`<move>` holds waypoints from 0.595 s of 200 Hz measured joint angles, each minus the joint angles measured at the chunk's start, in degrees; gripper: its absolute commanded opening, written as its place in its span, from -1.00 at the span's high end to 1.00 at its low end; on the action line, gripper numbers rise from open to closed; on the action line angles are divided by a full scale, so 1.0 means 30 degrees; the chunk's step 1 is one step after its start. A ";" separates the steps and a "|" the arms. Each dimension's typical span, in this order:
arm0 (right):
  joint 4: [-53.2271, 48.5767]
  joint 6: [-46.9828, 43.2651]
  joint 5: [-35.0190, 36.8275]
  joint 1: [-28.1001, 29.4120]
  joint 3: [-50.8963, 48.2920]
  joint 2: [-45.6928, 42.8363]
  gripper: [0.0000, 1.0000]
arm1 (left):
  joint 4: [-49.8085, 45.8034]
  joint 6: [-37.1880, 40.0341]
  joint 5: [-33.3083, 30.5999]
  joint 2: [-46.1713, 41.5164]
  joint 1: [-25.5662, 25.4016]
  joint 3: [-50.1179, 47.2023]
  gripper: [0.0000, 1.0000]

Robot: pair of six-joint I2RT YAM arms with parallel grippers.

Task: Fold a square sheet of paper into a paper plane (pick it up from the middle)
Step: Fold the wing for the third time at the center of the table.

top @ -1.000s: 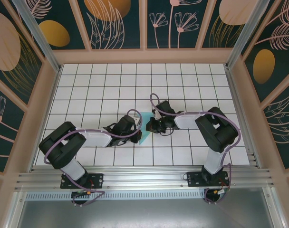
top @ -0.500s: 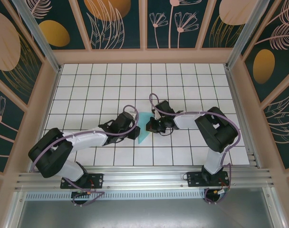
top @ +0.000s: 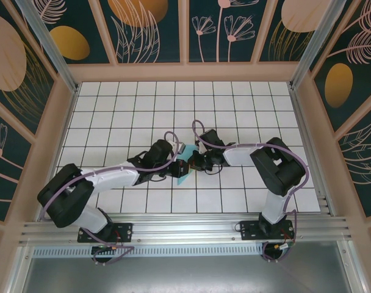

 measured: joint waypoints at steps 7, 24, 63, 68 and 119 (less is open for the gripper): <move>0.0022 0.0007 -0.0007 0.0000 -0.0007 0.0000 0.89 | 0.0175 -0.0066 0.0350 0.0350 0.0000 0.0000 0.78; 0.0102 0.0015 -0.0022 0.0000 -0.0044 0.0000 0.89 | 0.0656 -0.0284 0.1158 0.1217 0.0000 0.0000 0.78; 0.0189 0.0080 -0.0022 -0.0007 -0.0073 0.0000 0.89 | 0.0831 -0.0321 0.1705 0.2586 0.0000 0.0000 0.78; 0.0197 0.0087 -0.0022 -0.0007 -0.0073 0.0000 0.89 | 0.0809 -0.0248 0.1668 0.2667 0.0000 0.0000 0.78; 0.0197 0.0087 -0.0022 0.0000 -0.0080 0.0000 0.89 | 0.0233 0.0554 0.0459 0.2987 0.0000 0.0015 0.80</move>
